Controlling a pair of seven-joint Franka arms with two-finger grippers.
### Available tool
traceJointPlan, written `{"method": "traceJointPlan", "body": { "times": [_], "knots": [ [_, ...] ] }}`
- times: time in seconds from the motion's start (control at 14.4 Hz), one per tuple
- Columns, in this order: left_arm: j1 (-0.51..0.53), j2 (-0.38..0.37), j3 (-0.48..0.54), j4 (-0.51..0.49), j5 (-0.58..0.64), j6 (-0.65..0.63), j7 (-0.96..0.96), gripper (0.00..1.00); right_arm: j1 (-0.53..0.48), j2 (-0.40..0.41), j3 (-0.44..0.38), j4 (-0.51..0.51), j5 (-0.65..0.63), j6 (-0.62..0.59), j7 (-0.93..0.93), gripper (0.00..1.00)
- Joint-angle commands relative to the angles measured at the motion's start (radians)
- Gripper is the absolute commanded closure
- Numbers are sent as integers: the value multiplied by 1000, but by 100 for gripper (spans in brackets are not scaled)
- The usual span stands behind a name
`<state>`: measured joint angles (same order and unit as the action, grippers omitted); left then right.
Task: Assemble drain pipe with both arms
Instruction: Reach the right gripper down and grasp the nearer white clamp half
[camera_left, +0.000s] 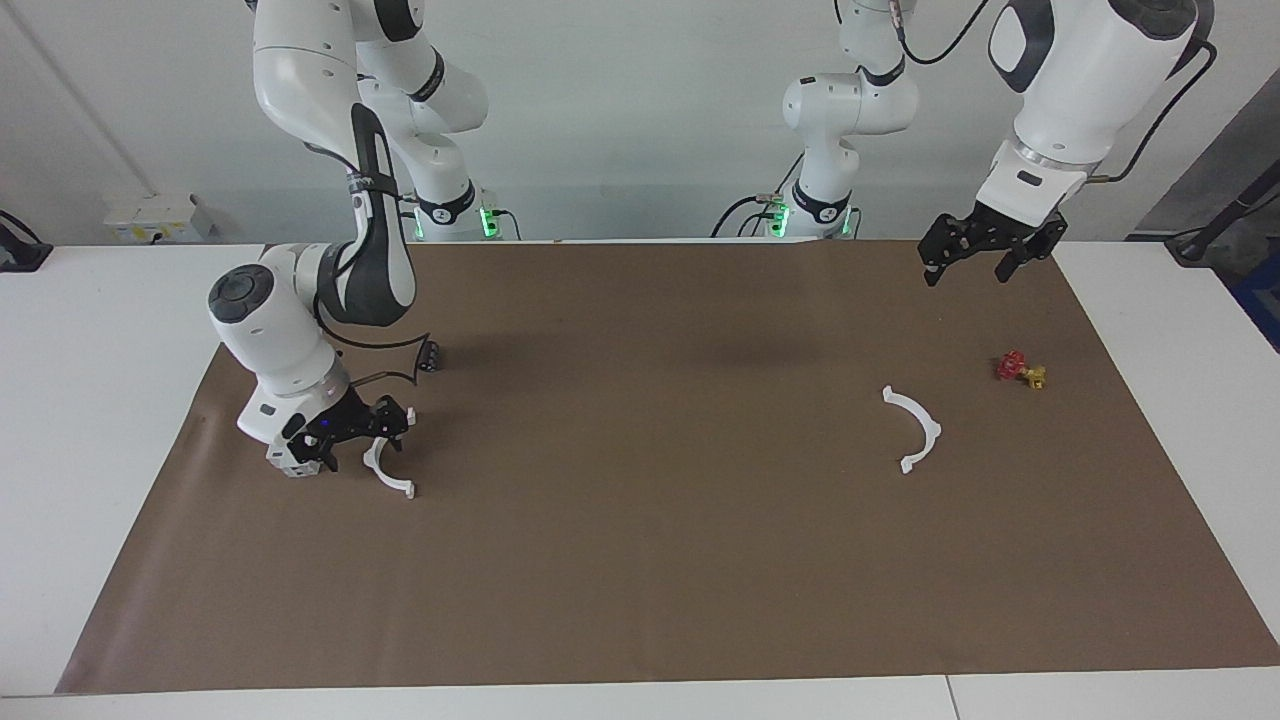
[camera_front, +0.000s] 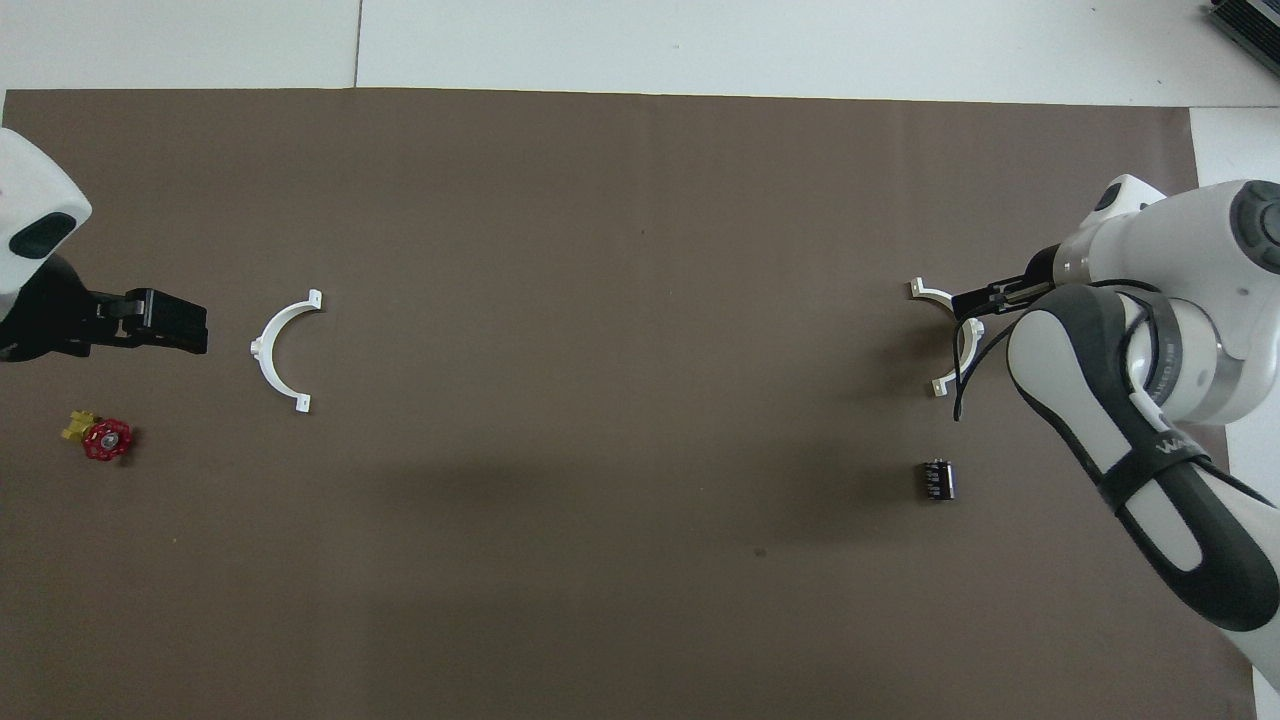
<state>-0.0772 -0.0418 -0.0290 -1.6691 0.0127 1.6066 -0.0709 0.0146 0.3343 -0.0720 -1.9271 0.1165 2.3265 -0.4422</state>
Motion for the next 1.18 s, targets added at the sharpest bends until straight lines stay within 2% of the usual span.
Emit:
{"method": "traceJointPlan", "body": {
  "times": [0.0, 0.35, 0.42, 0.48, 0.55, 0.83, 1.11],
  "knots": [
    [-12, -15, 12, -6, -14, -16, 3, 0, -10, 15, 6, -29, 31, 45, -55, 0],
    [-13, -15, 12, -6, -14, -14, 2, 0, -39, 17, 6, -61, 31, 53, -82, 22],
    [-12, -15, 12, -6, -14, -14, 0, 0, -41, 17, 6, -69, 31, 59, -85, 32],
    [-12, -15, 12, -6, -14, -14, 2, 0, -42, 17, 6, -72, 31, 66, -86, 64],
    [-12, -15, 12, -6, -14, -14, 0, 0, -39, 17, 6, -72, 31, 71, -75, 100],
    [-12, -15, 12, -6, -14, -14, -1, 0, -9, 20, 6, -40, 31, 73, 32, 100],
    [-12, -15, 12, -7, -14, -16, -1, 0, 79, -9, 1, 34, 6, 1, 397, 100]
  ]
}}
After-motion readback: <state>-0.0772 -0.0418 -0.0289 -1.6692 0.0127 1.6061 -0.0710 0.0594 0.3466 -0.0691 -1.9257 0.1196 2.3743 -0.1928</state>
